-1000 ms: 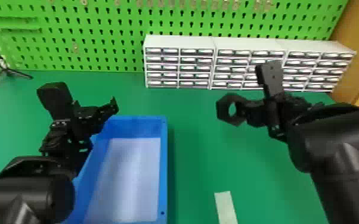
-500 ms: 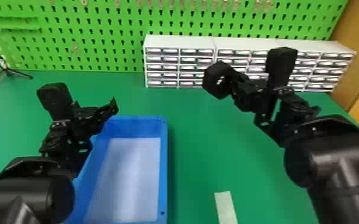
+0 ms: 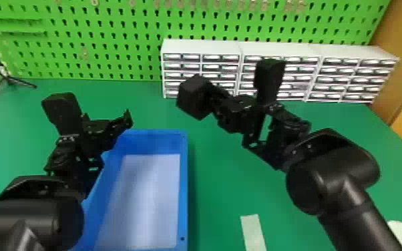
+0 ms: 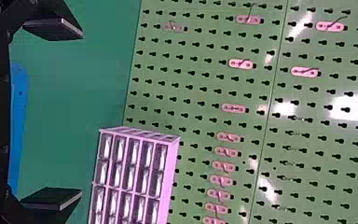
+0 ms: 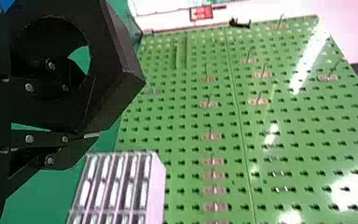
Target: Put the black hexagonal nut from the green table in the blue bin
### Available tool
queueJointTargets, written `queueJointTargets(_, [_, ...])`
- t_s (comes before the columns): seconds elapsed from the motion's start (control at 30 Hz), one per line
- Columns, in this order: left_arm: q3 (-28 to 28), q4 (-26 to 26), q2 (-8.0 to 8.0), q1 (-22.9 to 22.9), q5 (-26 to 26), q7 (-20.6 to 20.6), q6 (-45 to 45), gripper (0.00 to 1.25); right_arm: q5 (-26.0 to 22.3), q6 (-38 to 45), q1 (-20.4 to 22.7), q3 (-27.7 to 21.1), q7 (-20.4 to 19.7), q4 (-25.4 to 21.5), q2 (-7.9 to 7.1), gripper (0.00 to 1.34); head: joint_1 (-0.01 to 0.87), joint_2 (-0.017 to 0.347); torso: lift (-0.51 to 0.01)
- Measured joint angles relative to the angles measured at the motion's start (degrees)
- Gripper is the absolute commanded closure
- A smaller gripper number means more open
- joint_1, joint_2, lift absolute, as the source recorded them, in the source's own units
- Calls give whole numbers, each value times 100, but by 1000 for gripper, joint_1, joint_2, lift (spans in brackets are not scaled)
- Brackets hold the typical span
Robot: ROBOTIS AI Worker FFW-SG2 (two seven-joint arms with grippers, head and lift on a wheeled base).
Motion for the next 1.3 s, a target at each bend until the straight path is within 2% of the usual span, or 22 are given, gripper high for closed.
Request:
queueJointTargets(0.47, [-28,40,0,-24,-5,0,0,98,-600,-1,-309,1035,0,159,-196,973,692,8,-97])
queueJointTargets(0.77, [-42,64,0,-52,-8,0,0,98,-832,-1,-484,1490,0,315,-231,969,692,8,-97])
queueJointTargets(1.3, [-37,149,0,-80,-30,0,0,98,-944,-1,-621,1785,0,469,-259,969,692,8,-97])
